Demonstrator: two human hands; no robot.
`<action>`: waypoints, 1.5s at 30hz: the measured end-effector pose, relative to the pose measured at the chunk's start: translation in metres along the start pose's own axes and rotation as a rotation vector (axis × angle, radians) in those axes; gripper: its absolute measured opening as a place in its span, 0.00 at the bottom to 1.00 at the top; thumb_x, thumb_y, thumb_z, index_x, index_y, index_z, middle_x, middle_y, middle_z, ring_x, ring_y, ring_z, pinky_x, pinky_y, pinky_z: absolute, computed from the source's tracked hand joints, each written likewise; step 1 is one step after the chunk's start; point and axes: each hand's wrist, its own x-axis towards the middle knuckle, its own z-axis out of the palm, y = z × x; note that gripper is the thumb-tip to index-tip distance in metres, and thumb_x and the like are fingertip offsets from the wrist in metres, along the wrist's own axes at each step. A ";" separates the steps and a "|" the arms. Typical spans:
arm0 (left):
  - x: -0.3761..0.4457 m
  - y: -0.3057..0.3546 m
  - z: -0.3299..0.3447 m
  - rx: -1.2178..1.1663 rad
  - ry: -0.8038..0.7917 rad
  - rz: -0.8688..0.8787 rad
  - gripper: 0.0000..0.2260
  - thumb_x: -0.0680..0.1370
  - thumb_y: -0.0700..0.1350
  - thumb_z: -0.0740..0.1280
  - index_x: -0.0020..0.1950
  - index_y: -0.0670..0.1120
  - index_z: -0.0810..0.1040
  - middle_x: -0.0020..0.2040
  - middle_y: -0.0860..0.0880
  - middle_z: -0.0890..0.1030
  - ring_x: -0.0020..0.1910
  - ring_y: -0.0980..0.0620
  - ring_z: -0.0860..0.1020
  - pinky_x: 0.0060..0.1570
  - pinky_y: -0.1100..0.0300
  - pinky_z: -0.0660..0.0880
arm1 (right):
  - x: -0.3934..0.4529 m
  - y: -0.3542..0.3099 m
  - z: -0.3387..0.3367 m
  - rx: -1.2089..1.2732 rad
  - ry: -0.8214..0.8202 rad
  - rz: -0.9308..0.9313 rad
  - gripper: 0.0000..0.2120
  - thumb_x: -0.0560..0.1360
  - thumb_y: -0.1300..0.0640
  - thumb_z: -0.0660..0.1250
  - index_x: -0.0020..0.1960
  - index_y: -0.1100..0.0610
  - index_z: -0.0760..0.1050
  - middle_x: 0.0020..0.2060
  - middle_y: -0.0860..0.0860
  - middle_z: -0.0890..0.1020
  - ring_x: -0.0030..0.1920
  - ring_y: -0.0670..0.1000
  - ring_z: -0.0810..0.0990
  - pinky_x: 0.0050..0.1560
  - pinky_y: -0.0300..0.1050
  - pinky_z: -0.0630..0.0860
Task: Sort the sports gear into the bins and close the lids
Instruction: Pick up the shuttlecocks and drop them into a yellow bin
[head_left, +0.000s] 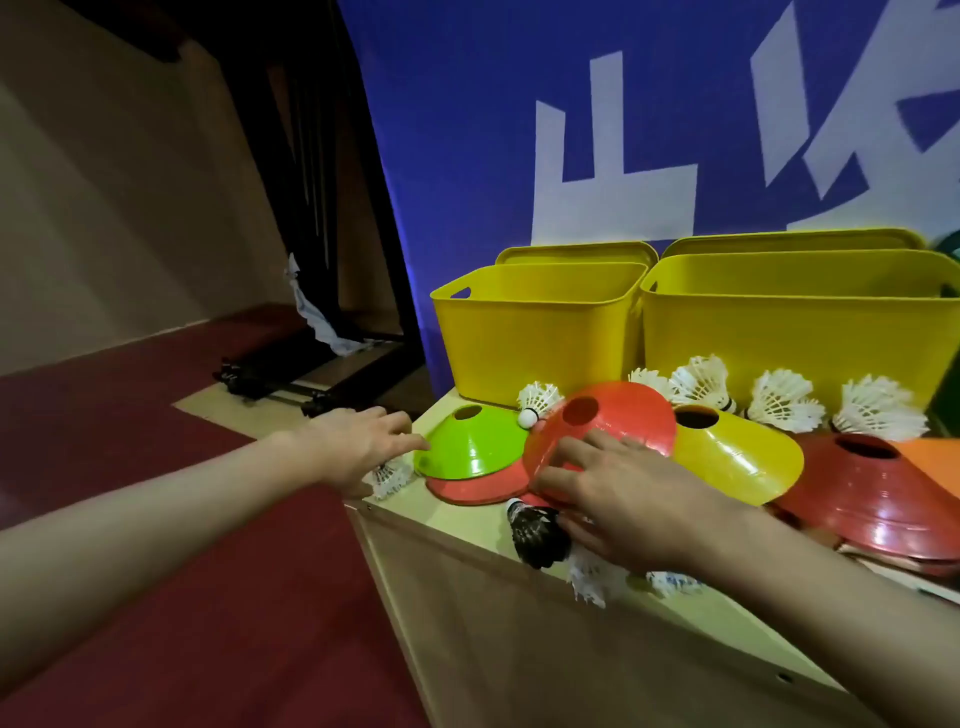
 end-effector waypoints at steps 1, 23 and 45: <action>0.002 0.001 -0.001 0.017 -0.031 -0.009 0.43 0.76 0.53 0.74 0.82 0.59 0.50 0.74 0.49 0.62 0.68 0.47 0.70 0.53 0.52 0.78 | 0.003 -0.002 0.000 -0.010 -0.024 0.007 0.20 0.82 0.43 0.59 0.73 0.44 0.67 0.67 0.50 0.72 0.64 0.56 0.71 0.59 0.54 0.73; 0.010 -0.013 -0.053 -0.147 0.317 -0.074 0.24 0.79 0.52 0.66 0.74 0.55 0.65 0.65 0.49 0.67 0.47 0.45 0.80 0.41 0.54 0.73 | 0.072 0.060 -0.048 0.066 0.283 0.389 0.11 0.79 0.47 0.62 0.59 0.48 0.76 0.48 0.54 0.84 0.50 0.63 0.82 0.40 0.52 0.78; 0.168 -0.015 -0.208 -0.126 0.438 -0.386 0.39 0.78 0.66 0.67 0.82 0.52 0.54 0.74 0.40 0.67 0.60 0.36 0.79 0.44 0.47 0.71 | -0.030 0.078 -0.052 -0.171 0.045 0.412 0.19 0.82 0.37 0.52 0.63 0.43 0.74 0.52 0.44 0.82 0.49 0.54 0.84 0.38 0.45 0.76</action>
